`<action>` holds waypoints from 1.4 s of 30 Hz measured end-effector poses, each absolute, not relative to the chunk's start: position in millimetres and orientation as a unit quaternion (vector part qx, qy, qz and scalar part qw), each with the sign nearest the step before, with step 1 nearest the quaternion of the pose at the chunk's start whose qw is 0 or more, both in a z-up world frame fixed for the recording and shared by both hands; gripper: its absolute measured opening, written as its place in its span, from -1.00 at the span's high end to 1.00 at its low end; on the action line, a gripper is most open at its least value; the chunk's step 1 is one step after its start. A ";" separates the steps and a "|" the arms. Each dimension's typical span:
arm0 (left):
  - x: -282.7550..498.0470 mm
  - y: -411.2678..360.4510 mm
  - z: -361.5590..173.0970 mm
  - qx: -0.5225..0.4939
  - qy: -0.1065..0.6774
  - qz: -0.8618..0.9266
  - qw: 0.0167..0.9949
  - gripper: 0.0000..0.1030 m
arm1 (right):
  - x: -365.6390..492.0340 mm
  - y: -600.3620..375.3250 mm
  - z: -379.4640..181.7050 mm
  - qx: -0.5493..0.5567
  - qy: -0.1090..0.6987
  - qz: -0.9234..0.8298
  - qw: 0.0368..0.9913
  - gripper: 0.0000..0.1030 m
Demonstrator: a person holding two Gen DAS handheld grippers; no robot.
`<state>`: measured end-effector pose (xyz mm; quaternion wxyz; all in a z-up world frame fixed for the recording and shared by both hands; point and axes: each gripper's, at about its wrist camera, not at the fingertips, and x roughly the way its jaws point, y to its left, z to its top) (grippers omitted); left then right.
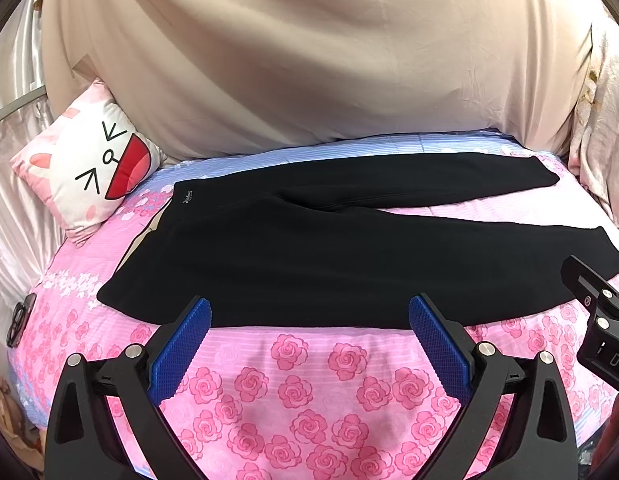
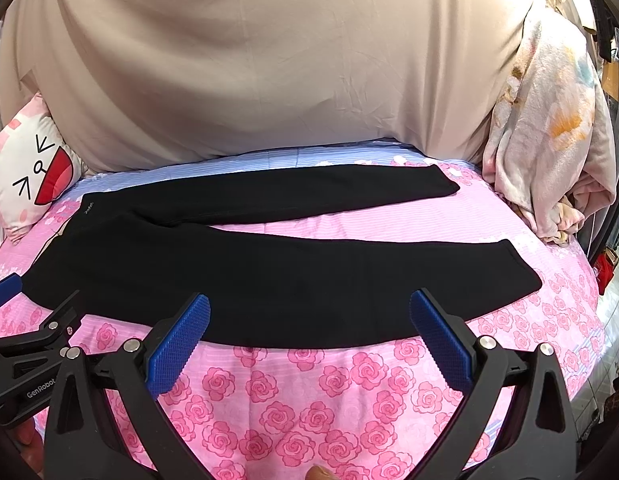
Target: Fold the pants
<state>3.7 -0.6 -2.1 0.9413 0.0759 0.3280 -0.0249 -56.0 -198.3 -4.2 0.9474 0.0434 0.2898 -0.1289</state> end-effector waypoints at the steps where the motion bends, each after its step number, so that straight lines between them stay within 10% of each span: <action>1: 3.6 -0.6 -2.2 0.076 0.328 -0.026 0.941 -0.89 | -55.5 -198.0 -4.1 0.044 0.290 -0.129 0.947 -0.91; 29: 40.2 13.9 -6.9 0.069 0.342 -0.008 0.937 -0.89 | -19.2 -223.3 -12.1 0.057 0.304 -0.109 0.945 -0.91; 42: 336.3 194.9 -28.3 0.040 0.428 0.101 0.897 -0.89 | 178.7 -490.1 -22.0 0.119 0.335 -0.077 0.931 -0.91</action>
